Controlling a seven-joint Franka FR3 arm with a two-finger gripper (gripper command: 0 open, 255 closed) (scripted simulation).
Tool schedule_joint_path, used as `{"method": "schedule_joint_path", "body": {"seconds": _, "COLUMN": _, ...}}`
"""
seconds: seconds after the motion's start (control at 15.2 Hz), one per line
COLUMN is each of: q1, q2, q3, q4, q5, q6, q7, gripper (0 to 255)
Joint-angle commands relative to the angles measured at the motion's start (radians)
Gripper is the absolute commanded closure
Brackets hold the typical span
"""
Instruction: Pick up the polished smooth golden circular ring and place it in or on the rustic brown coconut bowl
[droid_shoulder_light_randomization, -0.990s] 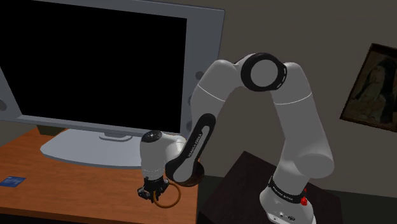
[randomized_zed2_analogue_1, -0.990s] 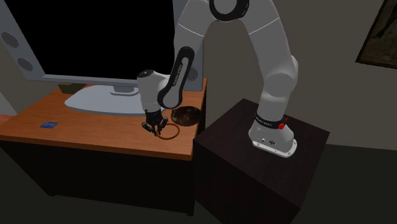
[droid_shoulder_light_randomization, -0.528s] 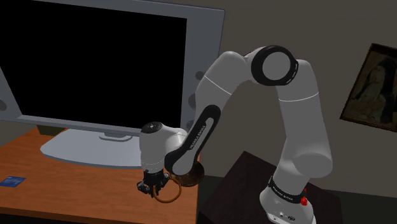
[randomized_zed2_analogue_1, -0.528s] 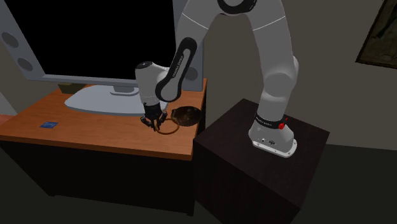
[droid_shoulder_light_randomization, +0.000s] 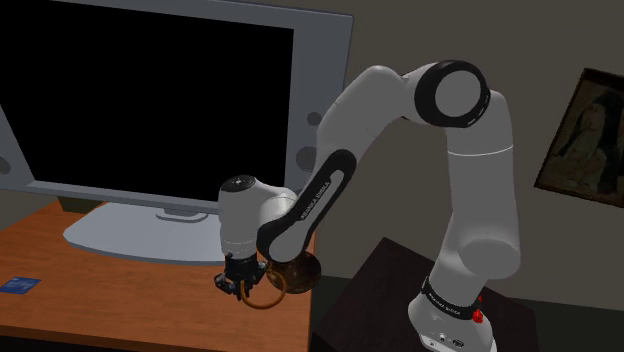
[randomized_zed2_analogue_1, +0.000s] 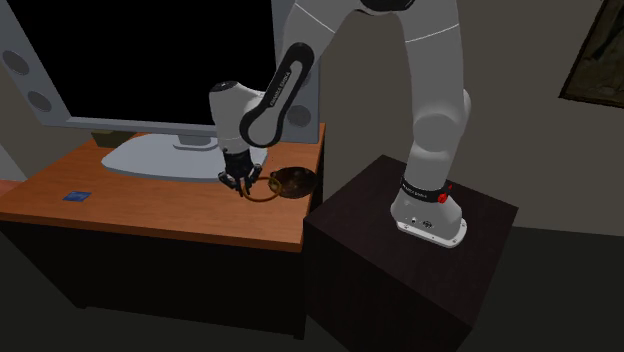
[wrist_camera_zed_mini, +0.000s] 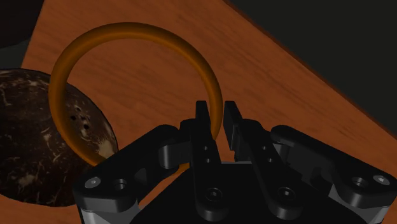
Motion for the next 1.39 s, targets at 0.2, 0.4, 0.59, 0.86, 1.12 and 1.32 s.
{"method": "schedule_joint_path", "body": {"seconds": 0.2, "q1": -0.077, "q2": -0.066, "q3": 0.009, "q4": -0.066, "q5": 0.04, "q6": 0.008, "q7": -0.092, "gripper": 255}}
{"method": "schedule_joint_path", "body": {"seconds": 0.4, "q1": -0.145, "q2": -0.113, "q3": 0.007, "q4": -0.123, "q5": 0.071, "q6": 0.026, "q7": -0.182, "gripper": 255}}
{"method": "schedule_joint_path", "body": {"seconds": 0.59, "q1": -0.211, "q2": -0.155, "q3": 0.0, "q4": -0.17, "q5": 0.103, "q6": 0.038, "q7": -0.278, "gripper": 255}}
{"method": "schedule_joint_path", "body": {"seconds": 0.86, "q1": -0.281, "q2": -0.182, "q3": -0.022, "q4": -0.211, "q5": 0.127, "q6": 0.057, "q7": -0.386, "gripper": 255}}
{"method": "schedule_joint_path", "body": {"seconds": 1.12, "q1": -0.265, "q2": -0.125, "q3": -0.047, "q4": -0.207, "q5": 0.076, "q6": 0.106, "q7": -0.349, "gripper": 255}}
{"method": "schedule_joint_path", "body": {"seconds": 1.32, "q1": -0.249, "q2": -0.082, "q3": -0.07, "q4": -0.202, "q5": 0.038, "q6": 0.14, "q7": -0.322, "gripper": 255}}
